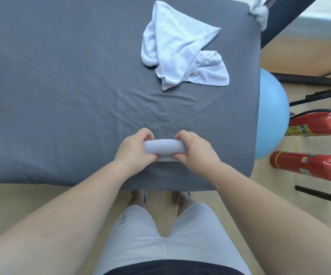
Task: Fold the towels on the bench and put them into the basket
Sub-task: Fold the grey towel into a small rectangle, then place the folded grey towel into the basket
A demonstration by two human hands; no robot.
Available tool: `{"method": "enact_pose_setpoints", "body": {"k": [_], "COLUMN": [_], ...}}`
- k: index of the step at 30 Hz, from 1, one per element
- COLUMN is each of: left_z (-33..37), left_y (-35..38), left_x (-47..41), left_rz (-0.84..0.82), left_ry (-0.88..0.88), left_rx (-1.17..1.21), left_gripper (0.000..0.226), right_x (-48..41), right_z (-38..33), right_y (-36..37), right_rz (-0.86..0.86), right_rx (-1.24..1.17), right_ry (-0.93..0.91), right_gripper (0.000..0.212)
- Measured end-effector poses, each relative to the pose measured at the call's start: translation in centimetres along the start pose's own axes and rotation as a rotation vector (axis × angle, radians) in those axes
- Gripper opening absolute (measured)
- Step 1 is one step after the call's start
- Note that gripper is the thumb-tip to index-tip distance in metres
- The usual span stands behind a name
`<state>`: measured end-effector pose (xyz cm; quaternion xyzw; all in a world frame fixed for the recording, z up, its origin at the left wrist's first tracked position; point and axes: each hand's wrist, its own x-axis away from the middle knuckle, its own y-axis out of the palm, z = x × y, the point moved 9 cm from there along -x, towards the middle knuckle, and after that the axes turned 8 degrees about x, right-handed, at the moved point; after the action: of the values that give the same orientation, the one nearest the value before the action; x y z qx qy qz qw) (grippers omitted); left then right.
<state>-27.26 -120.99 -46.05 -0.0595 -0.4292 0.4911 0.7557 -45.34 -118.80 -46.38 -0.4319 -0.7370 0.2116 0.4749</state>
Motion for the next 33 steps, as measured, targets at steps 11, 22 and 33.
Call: {"method": "enact_pose_setpoints", "body": {"k": [11, 22, 33], "left_z": [5.5, -2.1, -13.9], "left_y": [-7.9, -19.5, -39.6], "left_x": [10.6, 9.6, 7.7], "left_rz": [0.14, 0.151, 0.043], "left_ry": [-0.118, -0.059, -0.069], "left_rx": [0.818, 0.843, 0.836], "left_gripper": [0.041, 0.048, 0.037], "right_x": [6.6, 1.4, -5.7], "right_z": [-4.6, -17.0, -38.3], "right_y": [-9.2, -6.3, -1.5], "right_rz": [-0.106, 0.017, 0.144], "right_rx": [-0.839, -0.833, -0.881], "right_ry": [0.014, 0.065, 0.161], "right_gripper": [0.054, 0.043, 0.045]}}
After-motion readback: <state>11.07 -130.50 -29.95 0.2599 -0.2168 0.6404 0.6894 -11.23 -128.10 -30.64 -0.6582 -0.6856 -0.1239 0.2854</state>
